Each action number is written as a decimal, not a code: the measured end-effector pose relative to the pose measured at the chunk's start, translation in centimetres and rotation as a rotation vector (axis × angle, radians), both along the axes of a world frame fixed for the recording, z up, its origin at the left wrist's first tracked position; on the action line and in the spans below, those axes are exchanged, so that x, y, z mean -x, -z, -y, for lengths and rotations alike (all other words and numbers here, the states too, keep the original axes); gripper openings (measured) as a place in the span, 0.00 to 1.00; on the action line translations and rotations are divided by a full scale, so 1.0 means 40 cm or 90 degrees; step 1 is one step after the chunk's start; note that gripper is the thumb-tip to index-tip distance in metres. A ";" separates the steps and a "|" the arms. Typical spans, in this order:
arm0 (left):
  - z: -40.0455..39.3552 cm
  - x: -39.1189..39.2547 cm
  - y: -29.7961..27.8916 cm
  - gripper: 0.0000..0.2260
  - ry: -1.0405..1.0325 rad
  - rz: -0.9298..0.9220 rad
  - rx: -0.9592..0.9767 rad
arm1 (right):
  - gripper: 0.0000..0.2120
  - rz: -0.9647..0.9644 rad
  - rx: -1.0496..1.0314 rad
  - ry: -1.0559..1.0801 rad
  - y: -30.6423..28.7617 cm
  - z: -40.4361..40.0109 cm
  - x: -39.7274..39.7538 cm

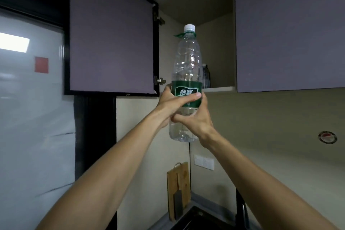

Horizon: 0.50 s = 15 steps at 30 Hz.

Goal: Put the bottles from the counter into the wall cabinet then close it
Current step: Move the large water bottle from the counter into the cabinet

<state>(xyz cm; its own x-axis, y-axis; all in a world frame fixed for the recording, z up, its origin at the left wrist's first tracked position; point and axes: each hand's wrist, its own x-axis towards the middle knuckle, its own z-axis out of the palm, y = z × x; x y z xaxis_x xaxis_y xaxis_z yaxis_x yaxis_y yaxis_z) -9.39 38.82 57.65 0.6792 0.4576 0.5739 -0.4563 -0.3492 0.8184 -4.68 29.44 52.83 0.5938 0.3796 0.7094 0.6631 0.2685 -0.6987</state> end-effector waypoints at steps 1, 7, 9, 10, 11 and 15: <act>-0.016 -0.018 -0.024 0.46 0.007 -0.003 -0.023 | 0.53 0.010 -0.007 0.007 -0.023 -0.014 -0.025; -0.078 -0.102 -0.167 0.38 0.066 -0.054 -0.163 | 0.49 0.085 -0.038 0.058 -0.184 -0.060 -0.170; -0.086 -0.137 -0.186 0.38 0.034 -0.038 -0.145 | 0.50 0.093 -0.053 0.082 -0.223 -0.074 -0.202; -0.091 -0.159 -0.192 0.40 0.020 -0.019 -0.129 | 0.50 0.086 -0.061 0.089 -0.237 -0.082 -0.219; -0.098 -0.180 -0.196 0.42 0.007 0.005 -0.115 | 0.50 0.078 -0.068 0.095 -0.249 -0.090 -0.233; -0.130 -0.254 -0.215 0.40 0.016 0.078 -0.092 | 0.49 0.090 -0.067 0.122 -0.283 -0.123 -0.307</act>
<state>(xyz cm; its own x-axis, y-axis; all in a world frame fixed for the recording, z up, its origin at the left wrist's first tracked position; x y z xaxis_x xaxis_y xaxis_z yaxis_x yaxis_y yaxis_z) 0.78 44.04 66.23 0.6099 0.3487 0.7117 -0.5599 -0.4460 0.6983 7.60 34.37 64.14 0.5401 0.1895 0.8200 0.7978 0.1950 -0.5705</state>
